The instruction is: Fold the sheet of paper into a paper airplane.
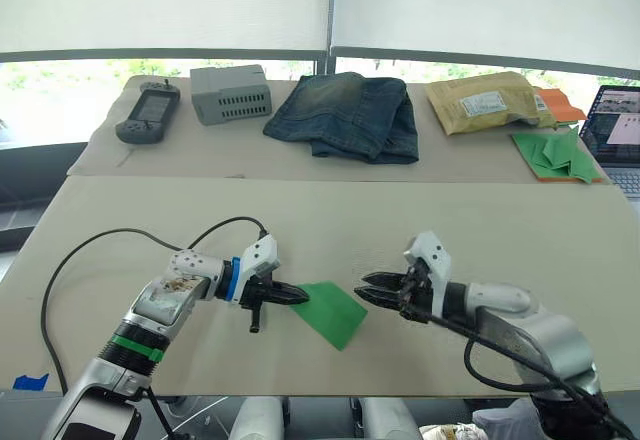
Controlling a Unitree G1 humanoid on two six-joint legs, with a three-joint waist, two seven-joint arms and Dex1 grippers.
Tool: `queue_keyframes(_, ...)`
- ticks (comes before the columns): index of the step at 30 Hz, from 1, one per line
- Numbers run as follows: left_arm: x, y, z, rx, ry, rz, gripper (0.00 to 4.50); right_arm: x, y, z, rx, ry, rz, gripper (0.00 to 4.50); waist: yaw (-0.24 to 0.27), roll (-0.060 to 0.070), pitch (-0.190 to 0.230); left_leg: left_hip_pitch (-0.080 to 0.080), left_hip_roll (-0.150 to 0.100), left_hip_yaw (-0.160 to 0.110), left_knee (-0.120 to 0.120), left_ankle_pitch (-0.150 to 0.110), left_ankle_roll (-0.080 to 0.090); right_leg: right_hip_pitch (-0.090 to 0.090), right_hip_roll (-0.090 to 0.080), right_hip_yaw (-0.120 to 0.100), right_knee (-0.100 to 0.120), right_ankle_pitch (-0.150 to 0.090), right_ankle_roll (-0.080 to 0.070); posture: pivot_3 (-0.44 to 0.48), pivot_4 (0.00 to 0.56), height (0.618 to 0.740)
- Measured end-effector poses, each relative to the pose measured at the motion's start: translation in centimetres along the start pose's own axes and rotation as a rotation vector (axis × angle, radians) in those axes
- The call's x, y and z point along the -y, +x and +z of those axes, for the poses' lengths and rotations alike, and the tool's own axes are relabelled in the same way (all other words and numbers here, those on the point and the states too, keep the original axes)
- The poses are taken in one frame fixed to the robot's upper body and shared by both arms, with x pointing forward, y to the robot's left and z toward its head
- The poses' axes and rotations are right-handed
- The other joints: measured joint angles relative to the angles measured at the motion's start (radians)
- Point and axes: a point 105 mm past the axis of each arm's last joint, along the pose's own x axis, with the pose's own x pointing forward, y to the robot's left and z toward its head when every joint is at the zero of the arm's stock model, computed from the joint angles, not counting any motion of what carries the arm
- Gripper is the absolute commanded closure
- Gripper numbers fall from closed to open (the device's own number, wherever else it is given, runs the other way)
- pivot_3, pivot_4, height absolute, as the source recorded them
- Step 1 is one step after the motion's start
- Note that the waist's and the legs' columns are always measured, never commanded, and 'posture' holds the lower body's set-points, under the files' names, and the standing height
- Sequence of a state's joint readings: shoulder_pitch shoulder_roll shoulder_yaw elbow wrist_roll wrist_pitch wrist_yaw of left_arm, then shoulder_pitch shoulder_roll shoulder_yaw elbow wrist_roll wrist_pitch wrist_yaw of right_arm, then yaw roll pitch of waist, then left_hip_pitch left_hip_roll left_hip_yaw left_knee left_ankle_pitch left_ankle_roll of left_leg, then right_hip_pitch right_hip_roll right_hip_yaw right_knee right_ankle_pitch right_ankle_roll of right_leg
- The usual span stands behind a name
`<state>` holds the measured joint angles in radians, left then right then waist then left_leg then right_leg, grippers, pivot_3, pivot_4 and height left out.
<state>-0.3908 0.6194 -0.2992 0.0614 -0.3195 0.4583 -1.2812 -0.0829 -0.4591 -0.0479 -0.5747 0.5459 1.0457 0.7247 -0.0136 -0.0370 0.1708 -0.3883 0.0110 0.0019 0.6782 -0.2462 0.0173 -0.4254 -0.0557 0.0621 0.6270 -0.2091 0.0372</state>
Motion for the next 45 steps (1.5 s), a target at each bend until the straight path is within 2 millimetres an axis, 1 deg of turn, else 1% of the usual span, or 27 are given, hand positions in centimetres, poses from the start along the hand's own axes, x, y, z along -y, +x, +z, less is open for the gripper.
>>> queue_keyframes(2,0.1,0.0,0.0,-0.002,-0.001,-0.005,4.5,-0.3,-0.5,-0.9,-0.015,0.094,-0.002,2.25,0.0,0.0,0.0,0.0,0.0,0.0,0.0,0.0,0.0,0.0,0.0,0.0,0.0,0.0,0.0,0.0,0.15,0.728)
queue_keyframes(5,0.1,-0.2,0.0,-0.005,-0.001,-0.007,4.5,-0.6,-0.6,-2.2,-0.048,0.174,-0.017,2.25,-0.003,0.0,0.0,0.0,0.0,0.0,0.0,0.0,0.0,0.0,0.0,0.0,0.0,0.0,0.0,0.0,0.15,0.728)
queue_keyframes(7,0.2,-0.2,-0.1,-0.006,-0.001,-0.01,4.5,-0.9,-0.4,-2.4,-0.043,0.208,-0.009,2.25,-0.005,0.0,0.0,0.0,0.001,0.0,0.0,0.0,0.0,0.0,0.0,0.0,0.0,0.0,0.0,0.0,0.15,0.728)
queue_keyframes(11,0.3,-0.2,-0.1,-0.008,-0.004,-0.018,4.5,-1.5,0.0,-2.1,-0.035,0.235,0.024,2.25,-0.004,0.0,0.0,0.0,0.001,0.0,0.0,0.0,0.0,0.0,0.001,0.0,-0.001,0.0,0.0,0.0,0.15,0.728)
queue_keyframes(14,0.3,-0.2,-0.1,-0.01,-0.006,-0.022,4.5,-1.7,0.3,-1.8,-0.026,0.241,0.041,2.94,-0.005,0.0,0.0,0.0,0.001,0.0,0.0,0.0,0.0,0.0,0.001,0.0,-0.001,0.0,0.0,0.0,0.15,0.728)
queue_keyframes(17,0.3,-0.4,-0.2,-0.017,-0.011,-0.025,4.5,-2.1,0.5,-1.9,-0.052,0.217,0.065,4.05,-0.005,0.0,0.0,0.0,0.001,0.0,-0.001,0.0,0.0,-0.001,0.001,0.0,-0.001,0.0,0.0,0.0,0.15,0.728)
queue_keyframes(18,0.3,-0.5,-0.3,-0.022,-0.013,-0.024,4.5,-2.2,0.5,-2.0,-0.062,0.202,0.076,4.34,-0.006,0.0,0.0,0.0,0.001,0.0,-0.001,0.0,0.0,-0.001,0.001,0.0,-0.001,0.0,0.0,0.0,0.15,0.728)
queue_keyframes(19,0.3,-0.6,-0.3,-0.024,-0.016,-0.023,4.5,-2.3,0.5,-2.0,-0.065,0.192,0.082,4.43,-0.006,0.0,0.0,0.0,0.001,0.0,-0.001,0.0,0.0,-0.001,0.001,0.0,-0.001,0.0,0.0,0.0,0.15,0.728)
queue_keyframes(25,0.4,-0.8,-0.3,-0.028,-0.014,-0.021,4.5,-3.0,0.7,-1.5,-0.083,0.07,0.143,4.43,-0.008,0.0,0.0,0.0,0.001,0.0,-0.001,0.0,0.0,-0.001,0.001,0.0,-0.001,0.0,0.0,0.0,0.15,0.728)
queue_keyframes(27,0.4,-0.8,-0.3,-0.025,-0.027,-0.017,4.5,-2.8,0.9,-1.6,-0.122,-0.017,0.136,4.43,-0.009,0.0,0.0,0.0,0.001,0.001,-0.001,0.0,0.0,-0.001,0.001,0.0,-0.001,0.0,0.0,0.0,0.15,0.728)
queue_keyframes(30,0.5,-0.9,-0.2,-0.014,-0.048,-0.02,4.5,-2.2,1.1,-1.5,-0.169,-0.161,0.128,4.43,-0.009,0.0,0.0,-0.001,0.001,0.001,-0.001,0.0,0.0,-0.002,0.001,0.0,-0.001,0.0,0.0,0.0,0.15,0.728)
queue_keyframes(35,0.7,-1.1,-0.3,-0.021,-0.056,-0.023,4.5,-0.7,1.7,0.1,-0.2,-0.328,0.137,4.43,-0.009,0.0,0.0,-0.001,0.001,0.001,-0.001,0.0,0.0,-0.002,0.002,0.0,-0.001,0.0,0.0,0.0,0.15,0.728)
queue_keyframes(41,0.9,-1.1,-0.3,-0.02,-0.055,-0.028,4.5,1.3,2.5,1.9,-0.228,-0.453,0.175,4.43,-0.005,0.0,0.0,-0.001,0.001,0.001,0.0,0.0,0.0,-0.002,0.001,0.0,-0.001,0.0,0.0,0.0,0.15,0.728)
queue_keyframes(45,0.9,-1.0,-0.3,-0.019,-0.055,-0.025,4.5,1.9,3.0,2.0,-0.251,-0.535,0.201,4.43,-0.002,0.0,0.0,-0.001,0.001,0.001,0.0,0.0,0.0,-0.002,0.001,0.0,-0.001,0.0,0.0,0.0,0.15,0.728)
